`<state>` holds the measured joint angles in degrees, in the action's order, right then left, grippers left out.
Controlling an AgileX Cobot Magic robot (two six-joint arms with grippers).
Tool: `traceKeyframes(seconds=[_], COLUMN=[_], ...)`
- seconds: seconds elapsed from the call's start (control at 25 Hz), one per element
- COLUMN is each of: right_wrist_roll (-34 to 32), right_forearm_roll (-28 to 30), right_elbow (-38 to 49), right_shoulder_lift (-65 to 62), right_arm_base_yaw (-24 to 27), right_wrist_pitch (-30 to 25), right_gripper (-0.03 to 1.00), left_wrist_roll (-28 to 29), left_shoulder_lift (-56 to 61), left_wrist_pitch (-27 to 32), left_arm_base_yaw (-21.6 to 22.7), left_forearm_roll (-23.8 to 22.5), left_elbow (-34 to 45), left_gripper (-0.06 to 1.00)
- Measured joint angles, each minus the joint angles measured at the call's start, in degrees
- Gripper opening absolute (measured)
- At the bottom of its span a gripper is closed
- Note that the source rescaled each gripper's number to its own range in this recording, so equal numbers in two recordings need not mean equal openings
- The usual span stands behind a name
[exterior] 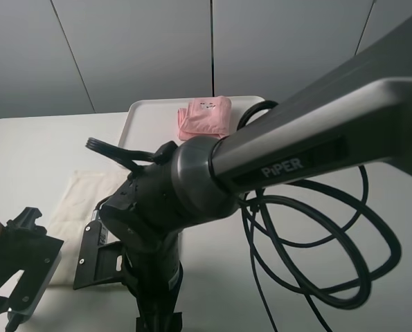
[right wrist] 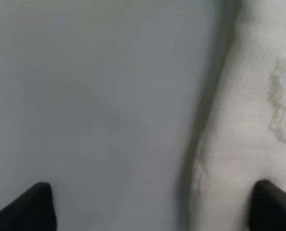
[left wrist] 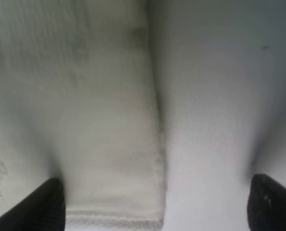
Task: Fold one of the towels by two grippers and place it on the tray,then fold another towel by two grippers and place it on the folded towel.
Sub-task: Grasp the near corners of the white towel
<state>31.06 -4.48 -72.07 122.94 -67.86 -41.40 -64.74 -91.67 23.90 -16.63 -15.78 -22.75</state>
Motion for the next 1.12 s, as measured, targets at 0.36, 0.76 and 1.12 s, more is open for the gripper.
traceKeyframes(seconds=[0.36,0.76,1.12], right_wrist_roll=[-0.25,-0.46,-0.46], right_forearm_roll=[1.59,4.0,4.48], right_elbow=[-0.09,-0.22,-0.22], right_shoulder_lift=[0.27,0.38,0.38], right_arm_base_yaw=[0.0,0.0,0.0], right_wrist_pitch=[0.29,2.83,2.94], right_gripper=[0.76,0.0,0.0], left_wrist_roll=[0.44,0.22,0.17], left_shoulder_lift=[0.0,0.0,0.0], left_wrist_pitch=[-0.37,-0.37,-0.37], left_arm_base_yaw=[0.0,0.0,0.0], left_forearm_roll=[0.0,0.0,-0.51], left_elbow=[0.0,0.0,0.0], left_gripper=[0.97,0.97,0.97])
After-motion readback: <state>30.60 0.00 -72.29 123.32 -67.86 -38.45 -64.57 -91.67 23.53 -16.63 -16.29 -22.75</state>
